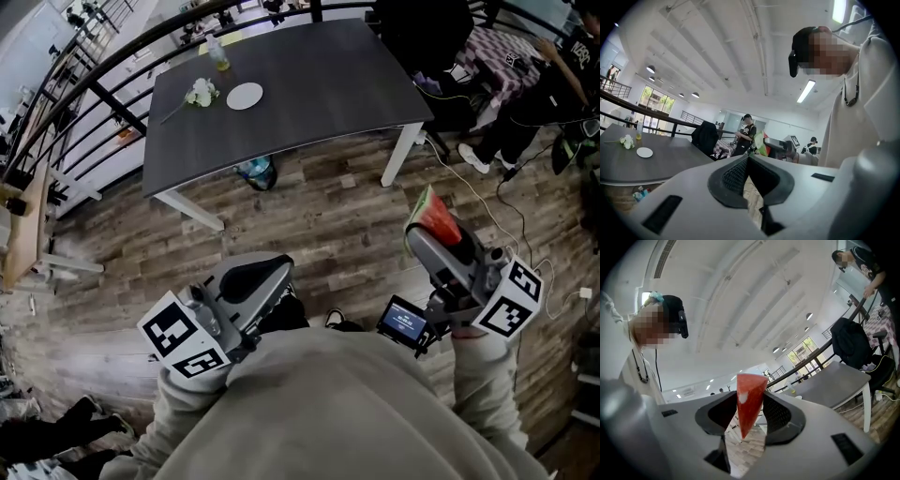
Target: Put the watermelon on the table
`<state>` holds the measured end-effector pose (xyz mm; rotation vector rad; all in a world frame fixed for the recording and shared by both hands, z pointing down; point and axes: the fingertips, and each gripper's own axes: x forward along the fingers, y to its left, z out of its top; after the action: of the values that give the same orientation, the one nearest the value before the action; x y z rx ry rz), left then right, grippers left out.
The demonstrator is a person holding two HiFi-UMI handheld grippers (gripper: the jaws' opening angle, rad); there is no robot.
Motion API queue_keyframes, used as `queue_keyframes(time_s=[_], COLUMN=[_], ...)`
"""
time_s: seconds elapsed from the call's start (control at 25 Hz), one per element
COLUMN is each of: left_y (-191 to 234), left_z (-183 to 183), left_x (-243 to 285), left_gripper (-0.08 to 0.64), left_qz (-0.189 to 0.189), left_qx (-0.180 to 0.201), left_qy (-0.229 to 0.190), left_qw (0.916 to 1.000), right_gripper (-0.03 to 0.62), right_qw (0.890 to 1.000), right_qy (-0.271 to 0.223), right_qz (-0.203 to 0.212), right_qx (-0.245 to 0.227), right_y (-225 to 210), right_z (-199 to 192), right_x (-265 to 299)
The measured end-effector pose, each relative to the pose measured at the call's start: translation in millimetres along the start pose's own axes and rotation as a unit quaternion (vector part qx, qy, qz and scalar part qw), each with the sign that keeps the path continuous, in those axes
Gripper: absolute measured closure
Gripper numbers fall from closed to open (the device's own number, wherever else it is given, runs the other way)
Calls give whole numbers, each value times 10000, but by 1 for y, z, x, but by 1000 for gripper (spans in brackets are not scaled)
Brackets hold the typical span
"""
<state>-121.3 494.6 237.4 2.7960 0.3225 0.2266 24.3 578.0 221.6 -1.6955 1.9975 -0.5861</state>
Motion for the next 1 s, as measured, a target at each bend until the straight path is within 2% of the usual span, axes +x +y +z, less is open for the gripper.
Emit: queue_keyframes(time_s=[0.52, 1.0], left_y=[42, 117], left_z=[16, 39], left_x=[-1, -5], left_gripper=[557, 557], left_qz=[-291, -745], left_qx=[-78, -200], left_qy=[-127, -161], left_qw=[9995, 9969], right_gripper=[405, 405], right_qw=[9996, 9984], right_qy=[-4, 0], right_qz=[-259, -526], right_qx=[-103, -225], right_y=[-4, -14], right_z=[2, 12], right_x=[32, 107])
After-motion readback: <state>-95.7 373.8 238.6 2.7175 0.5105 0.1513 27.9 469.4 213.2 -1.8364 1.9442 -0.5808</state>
